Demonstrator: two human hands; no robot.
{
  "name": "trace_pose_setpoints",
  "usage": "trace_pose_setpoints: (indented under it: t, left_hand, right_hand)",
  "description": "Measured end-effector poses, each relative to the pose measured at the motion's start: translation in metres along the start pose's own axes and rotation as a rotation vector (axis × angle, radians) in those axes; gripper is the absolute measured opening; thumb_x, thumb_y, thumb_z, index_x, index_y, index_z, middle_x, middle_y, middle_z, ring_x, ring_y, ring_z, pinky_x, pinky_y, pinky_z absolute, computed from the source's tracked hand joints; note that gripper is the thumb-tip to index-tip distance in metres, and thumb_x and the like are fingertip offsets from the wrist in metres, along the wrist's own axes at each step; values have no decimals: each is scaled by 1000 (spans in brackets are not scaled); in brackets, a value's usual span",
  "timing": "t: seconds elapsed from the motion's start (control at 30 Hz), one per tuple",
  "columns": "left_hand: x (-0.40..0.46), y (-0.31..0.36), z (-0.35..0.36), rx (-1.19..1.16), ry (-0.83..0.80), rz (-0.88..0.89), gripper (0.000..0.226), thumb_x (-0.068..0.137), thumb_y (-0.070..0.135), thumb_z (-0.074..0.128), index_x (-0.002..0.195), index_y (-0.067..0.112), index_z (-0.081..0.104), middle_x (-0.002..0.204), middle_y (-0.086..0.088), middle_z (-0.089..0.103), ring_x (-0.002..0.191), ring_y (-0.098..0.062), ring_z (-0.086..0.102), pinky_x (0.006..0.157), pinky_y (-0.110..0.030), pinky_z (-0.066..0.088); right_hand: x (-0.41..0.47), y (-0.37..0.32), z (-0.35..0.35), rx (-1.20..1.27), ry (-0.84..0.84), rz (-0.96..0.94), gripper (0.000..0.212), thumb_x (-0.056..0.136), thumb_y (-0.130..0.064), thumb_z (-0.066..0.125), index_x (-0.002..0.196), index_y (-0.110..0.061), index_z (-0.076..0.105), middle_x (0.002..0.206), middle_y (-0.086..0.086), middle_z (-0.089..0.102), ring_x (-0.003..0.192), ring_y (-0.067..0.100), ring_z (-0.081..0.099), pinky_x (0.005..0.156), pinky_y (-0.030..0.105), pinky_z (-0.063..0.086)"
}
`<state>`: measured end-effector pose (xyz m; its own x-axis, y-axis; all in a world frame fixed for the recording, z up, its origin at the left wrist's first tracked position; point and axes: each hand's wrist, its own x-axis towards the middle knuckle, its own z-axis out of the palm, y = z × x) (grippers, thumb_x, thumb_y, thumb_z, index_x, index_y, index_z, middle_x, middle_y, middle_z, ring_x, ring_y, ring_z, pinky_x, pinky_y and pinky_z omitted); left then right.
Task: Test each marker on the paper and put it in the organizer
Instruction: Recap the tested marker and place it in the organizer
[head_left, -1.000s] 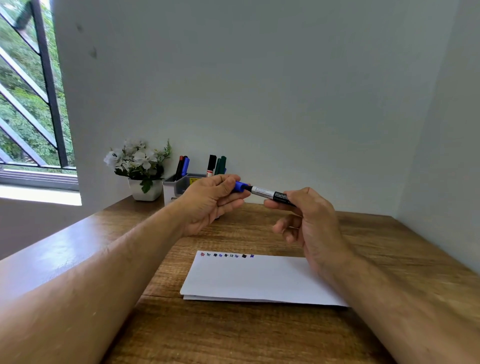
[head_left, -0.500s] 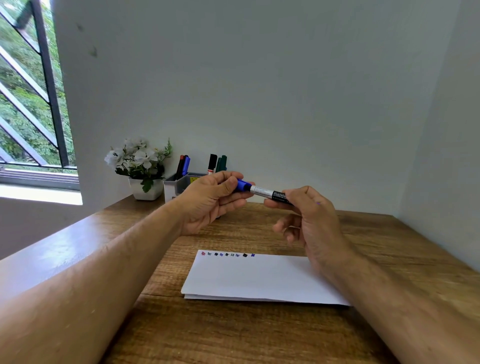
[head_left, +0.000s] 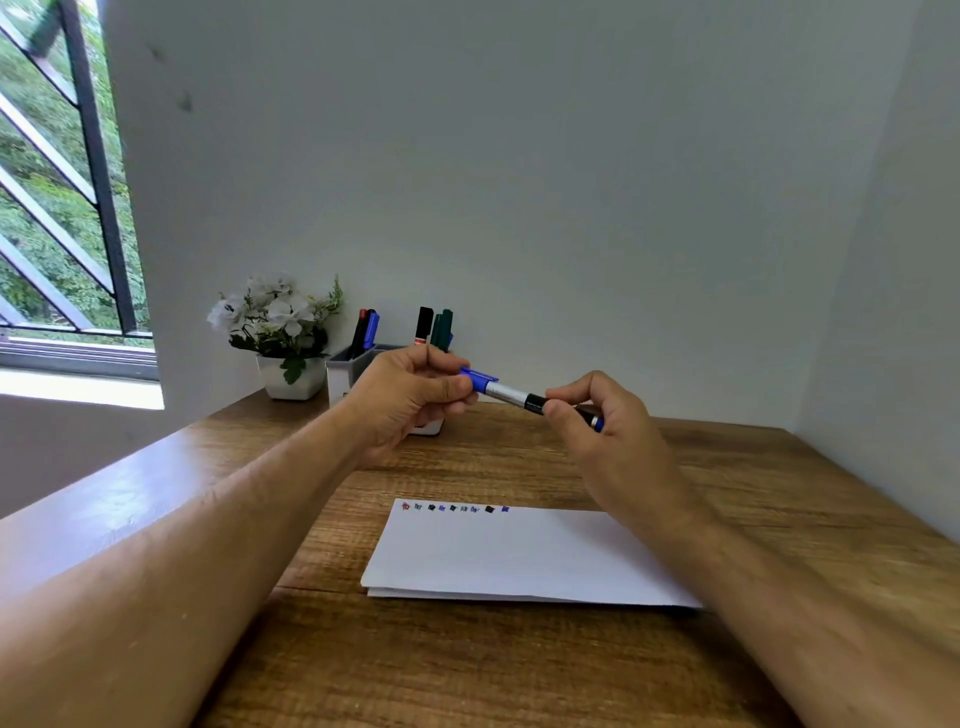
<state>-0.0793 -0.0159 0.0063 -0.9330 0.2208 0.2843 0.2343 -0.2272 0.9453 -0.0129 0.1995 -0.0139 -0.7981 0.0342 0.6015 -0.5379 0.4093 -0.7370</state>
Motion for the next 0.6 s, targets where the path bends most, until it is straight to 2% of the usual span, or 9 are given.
trace_pose_setpoints:
  t: [0.17, 0.33, 0.47, 0.6]
  left_hand:
    - [2, -1, -4, 102, -28, -3, 25, 69, 10, 73, 92, 17, 80, 98, -13, 76, 86, -20, 74, 67, -21, 58]
    - [2, -2, -2, 162, -35, -7, 21, 74, 7, 72, 89, 19, 81, 96, -9, 77, 84, -17, 74, 67, -20, 58]
    - [2, 0, 1, 146, -16, 16, 23, 81, -1, 68, 90, 18, 80, 97, -11, 76, 84, -20, 75, 66, -20, 57]
    - [1, 3, 6, 113, -16, 67, 24, 82, -3, 67, 94, 15, 78, 98, -12, 76, 87, -23, 75, 66, -19, 58]
  right_hand:
    - [-1, 4, 5, -9, -8, -1, 12, 99, -25, 60, 87, -28, 63, 61, -10, 49, 40, 0, 41, 37, 14, 30]
    - [1, 12, 9, 110, -63, 147, 16, 100, -31, 58, 85, -31, 64, 48, -15, 41, 36, 3, 32, 38, 20, 26]
    - [0, 11, 13, 434, -92, 351, 30, 102, -26, 54, 75, -30, 63, 45, -10, 34, 32, 8, 24, 37, 16, 22]
    - [0, 8, 10, 616, -126, 466, 19, 103, -23, 52, 87, -20, 60, 48, -7, 32, 33, 8, 21, 35, 15, 22]
